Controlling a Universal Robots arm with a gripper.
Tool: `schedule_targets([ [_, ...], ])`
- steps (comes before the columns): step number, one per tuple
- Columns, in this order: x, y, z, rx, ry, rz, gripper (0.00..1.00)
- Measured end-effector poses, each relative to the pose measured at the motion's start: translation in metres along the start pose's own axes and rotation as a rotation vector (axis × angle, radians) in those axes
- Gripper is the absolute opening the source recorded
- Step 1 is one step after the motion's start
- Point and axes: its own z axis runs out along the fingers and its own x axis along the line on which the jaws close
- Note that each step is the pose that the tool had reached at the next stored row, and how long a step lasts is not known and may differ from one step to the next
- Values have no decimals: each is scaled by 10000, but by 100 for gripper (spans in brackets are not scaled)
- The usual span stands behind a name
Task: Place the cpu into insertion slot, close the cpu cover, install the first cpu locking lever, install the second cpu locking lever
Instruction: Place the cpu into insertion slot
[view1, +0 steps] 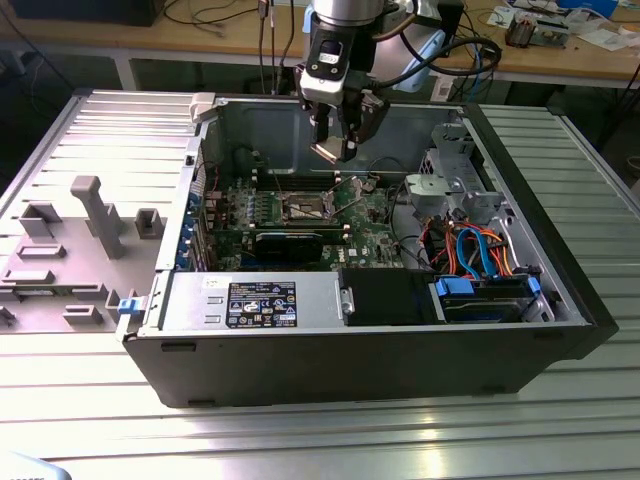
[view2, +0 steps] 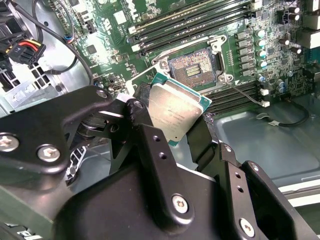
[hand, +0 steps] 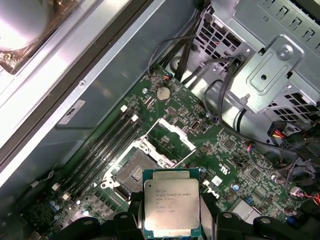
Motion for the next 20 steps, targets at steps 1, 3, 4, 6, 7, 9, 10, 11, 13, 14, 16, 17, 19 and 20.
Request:
schedule_targets([
  [1,0,0,0,2,-2,19,55],
  [3,0,0,1,4,-4,43,55],
  [4,0,0,1,5,-6,60,55],
  [6,0,0,1,8,-9,89,55],
  [7,0,0,2,8,-9,100,55],
  [9,0,0,2,10,-12,126,55],
  [10,0,0,2,10,-13,135,55],
  [11,0,0,3,11,-14,150,55],
  [13,0,0,3,15,-18,180,55],
  [14,0,0,4,15,-20,191,55],
  [16,0,0,4,19,-23,213,55],
  [17,0,0,4,19,-24,221,55],
  [19,0,0,4,24,-29,247,55],
  [20,0,0,5,25,-31,256,55],
])
